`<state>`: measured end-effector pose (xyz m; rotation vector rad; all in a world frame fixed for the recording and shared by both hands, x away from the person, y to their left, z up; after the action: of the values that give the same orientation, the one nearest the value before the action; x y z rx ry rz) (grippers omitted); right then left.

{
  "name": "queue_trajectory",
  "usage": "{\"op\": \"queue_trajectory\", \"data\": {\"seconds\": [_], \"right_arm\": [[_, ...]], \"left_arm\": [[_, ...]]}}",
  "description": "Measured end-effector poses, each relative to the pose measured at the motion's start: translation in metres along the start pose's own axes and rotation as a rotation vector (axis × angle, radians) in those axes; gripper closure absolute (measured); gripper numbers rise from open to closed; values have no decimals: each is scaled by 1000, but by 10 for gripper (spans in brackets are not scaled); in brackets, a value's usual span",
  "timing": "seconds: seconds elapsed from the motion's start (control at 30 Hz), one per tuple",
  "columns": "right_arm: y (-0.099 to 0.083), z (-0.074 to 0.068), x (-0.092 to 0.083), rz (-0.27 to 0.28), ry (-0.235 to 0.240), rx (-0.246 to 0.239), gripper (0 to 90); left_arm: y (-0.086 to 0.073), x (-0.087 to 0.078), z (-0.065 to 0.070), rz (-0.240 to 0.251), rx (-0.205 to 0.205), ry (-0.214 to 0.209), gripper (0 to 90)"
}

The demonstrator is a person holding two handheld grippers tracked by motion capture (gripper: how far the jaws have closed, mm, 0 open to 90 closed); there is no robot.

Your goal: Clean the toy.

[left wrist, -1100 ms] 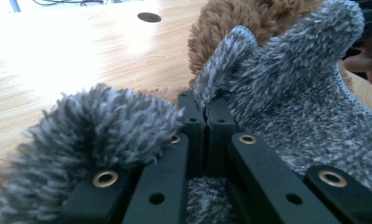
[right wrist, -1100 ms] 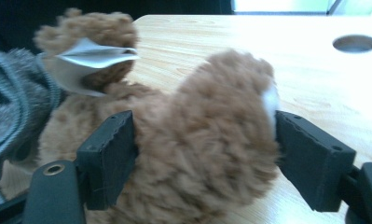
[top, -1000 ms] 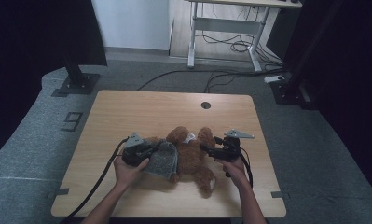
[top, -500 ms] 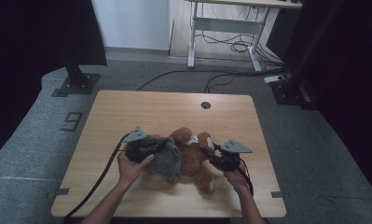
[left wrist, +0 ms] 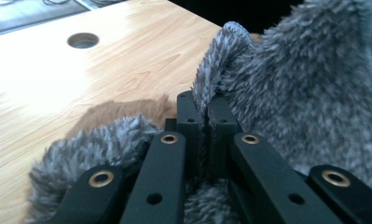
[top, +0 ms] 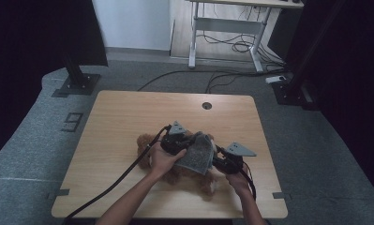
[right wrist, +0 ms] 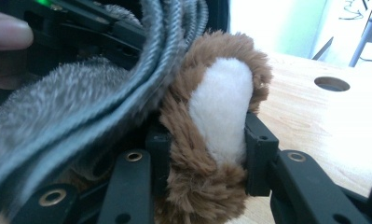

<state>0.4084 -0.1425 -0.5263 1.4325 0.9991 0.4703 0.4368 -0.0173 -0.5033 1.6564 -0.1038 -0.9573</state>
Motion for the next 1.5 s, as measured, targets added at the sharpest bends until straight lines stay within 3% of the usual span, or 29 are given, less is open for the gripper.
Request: {"op": "queue_trajectory", "data": {"seconds": [0.13, 0.33, 0.4, 0.57, 0.77, 0.87, 0.97, 1.07, 1.17, 1.3, 1.5], "right_arm": [[-1, 1, -1, 0, 1, 9, 618], [-2, 3, -1, 0, -3, 16, 618], [-3, 3, 0, 1, 1, 20, 618], [-4, 4, 0, 4, 5, 34, 619], [-5, 5, 0, 9, 5, 39, 621], [-5, 6, 0, 10, 3, 43, 621], [-5, 7, 0, 10, 2, 43, 621], [-6, 8, 1, 8, 1, 44, 622], [-6, 10, 0, 6, -9, 47, 624], [-7, 11, 1, 12, -3, 58, 624], [-6, 12, 3, 14, -10, 61, 625]], "left_arm": [[-13, -16, -26, 11, -20, 39, 860], [-37, -43, -73, 17, -82, 79, 861], [-40, -51, -84, 31, -119, 75, 862], [-46, -68, -108, 52, -142, 118, 861], [-66, -79, -140, 37, -210, 171, 861], [-85, -79, -156, -7, -237, 207, 861], [-101, -78, -166, -30, -292, 188, 861], [-95, -82, -163, 1, -310, 155, 862], [-71, -89, -148, 61, -292, 113, 862], [-34, -91, -108, 116, -244, -9, 862], [-5, -63, -35, 102, -183, -180, 861]]}}
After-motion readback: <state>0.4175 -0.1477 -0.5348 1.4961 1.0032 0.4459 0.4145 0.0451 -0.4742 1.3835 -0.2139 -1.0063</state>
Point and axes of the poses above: each handheld gripper's, and its own axes: x roughly forward along the jaws, y roughly out of its top, z roughly to its right, the point moved 9 cm from there along x, roughly forward along the jaws, and after that the axes turned 13 degrees about y, right-handed, at the moved point
